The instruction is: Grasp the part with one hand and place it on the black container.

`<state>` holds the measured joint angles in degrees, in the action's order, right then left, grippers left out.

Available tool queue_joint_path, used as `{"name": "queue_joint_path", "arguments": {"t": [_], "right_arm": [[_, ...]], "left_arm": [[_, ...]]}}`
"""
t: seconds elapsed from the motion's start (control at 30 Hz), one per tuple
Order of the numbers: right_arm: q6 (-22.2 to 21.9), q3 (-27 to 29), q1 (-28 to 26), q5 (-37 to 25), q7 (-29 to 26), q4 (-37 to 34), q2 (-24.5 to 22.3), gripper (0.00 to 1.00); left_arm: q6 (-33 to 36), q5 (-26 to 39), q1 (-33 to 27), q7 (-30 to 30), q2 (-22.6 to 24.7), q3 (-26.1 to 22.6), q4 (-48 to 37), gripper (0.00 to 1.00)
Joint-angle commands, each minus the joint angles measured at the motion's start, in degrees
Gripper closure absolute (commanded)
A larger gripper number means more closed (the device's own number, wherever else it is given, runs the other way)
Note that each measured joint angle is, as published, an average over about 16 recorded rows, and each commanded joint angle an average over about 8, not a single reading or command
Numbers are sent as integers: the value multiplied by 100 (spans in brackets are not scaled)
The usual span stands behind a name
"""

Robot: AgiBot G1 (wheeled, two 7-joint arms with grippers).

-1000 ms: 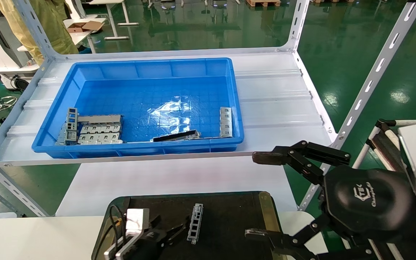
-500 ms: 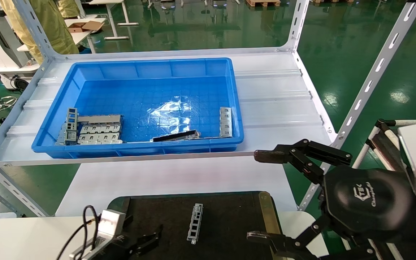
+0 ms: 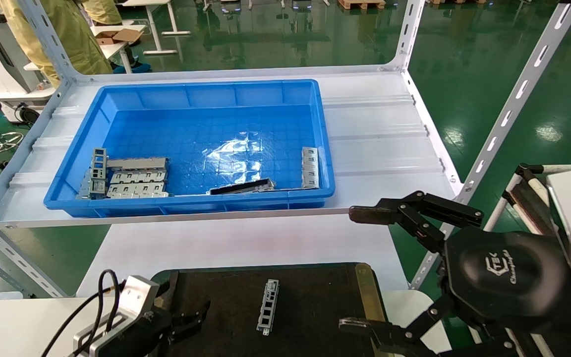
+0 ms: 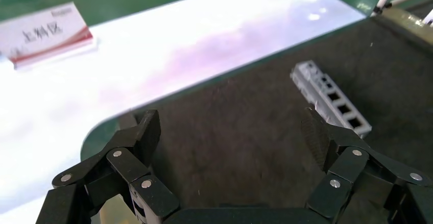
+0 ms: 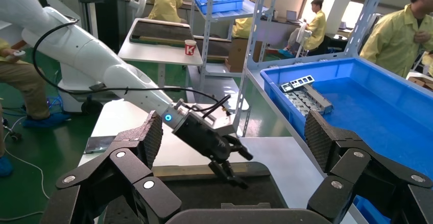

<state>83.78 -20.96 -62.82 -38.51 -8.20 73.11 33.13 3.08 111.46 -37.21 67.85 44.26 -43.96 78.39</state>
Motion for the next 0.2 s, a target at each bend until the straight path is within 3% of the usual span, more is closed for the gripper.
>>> {"name": "queue_joint_path", "arguments": {"t": [0.03,0.2], "right_arm": [[0,0,0,0,0,0,0,0],[0,0,0,0,0,0,0,0]], "left_arm": [[-150,-130,-152,-53,-96,-234,6,0],[-361,-241,-336,2,-215,-548,11,0]]}}
